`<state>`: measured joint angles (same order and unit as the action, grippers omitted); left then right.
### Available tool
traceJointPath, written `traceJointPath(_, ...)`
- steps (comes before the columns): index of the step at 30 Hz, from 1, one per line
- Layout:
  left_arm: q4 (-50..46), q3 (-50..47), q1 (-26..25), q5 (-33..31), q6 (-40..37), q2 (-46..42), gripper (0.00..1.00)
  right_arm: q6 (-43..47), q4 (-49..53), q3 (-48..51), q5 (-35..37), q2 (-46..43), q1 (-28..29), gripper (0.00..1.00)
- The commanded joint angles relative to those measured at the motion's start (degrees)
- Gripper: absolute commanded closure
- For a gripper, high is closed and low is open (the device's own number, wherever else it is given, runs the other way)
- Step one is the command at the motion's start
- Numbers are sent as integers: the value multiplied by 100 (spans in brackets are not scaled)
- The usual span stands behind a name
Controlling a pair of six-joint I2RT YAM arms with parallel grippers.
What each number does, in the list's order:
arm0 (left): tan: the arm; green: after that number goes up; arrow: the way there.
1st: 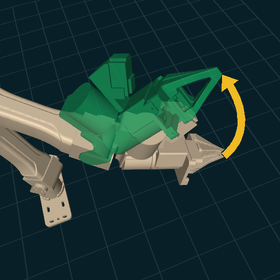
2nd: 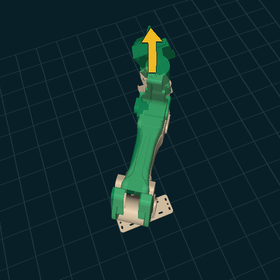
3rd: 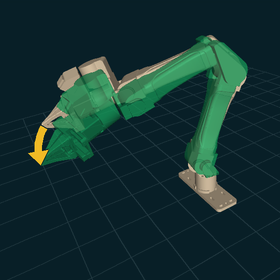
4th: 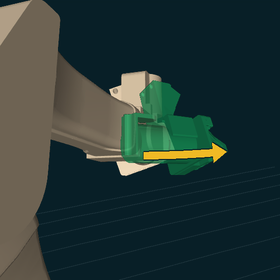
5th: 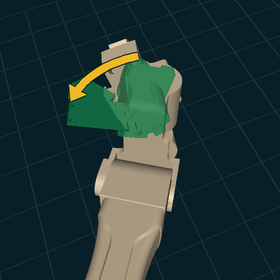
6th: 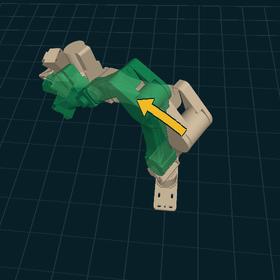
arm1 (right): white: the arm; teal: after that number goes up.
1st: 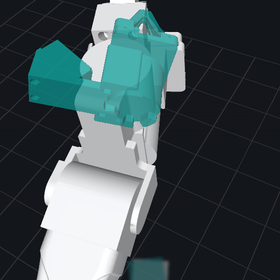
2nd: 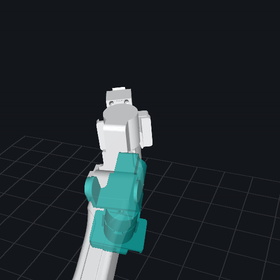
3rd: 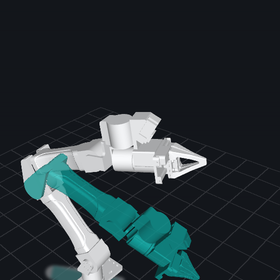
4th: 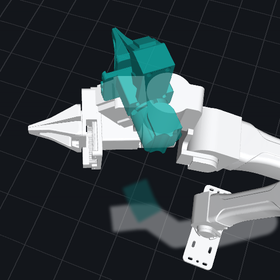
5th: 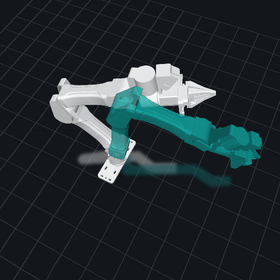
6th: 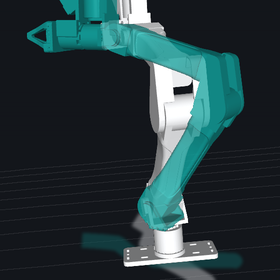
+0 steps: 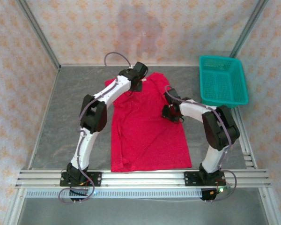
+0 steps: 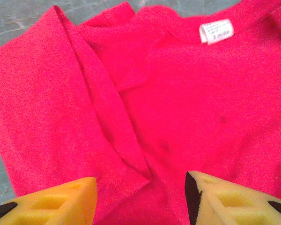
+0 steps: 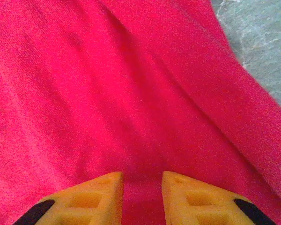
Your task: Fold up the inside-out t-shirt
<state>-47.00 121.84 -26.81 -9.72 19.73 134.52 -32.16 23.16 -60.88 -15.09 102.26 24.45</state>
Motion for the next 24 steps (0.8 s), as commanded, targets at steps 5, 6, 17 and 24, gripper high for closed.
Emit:
traceJointPath(5,-851,523,18,-912,-442,745,50,21,365,-204,55,-15,34,71)
traceJointPath(6,-806,468,23,-925,-460,730,50,25,365,-226,66,17,34,71)
traceJointPath(17,-720,258,44,-1034,-419,752,82,40,451,-310,137,101,34,71)
traceJointPath(24,-871,410,64,-1333,-408,385,87,-50,569,-448,504,346,27,72)
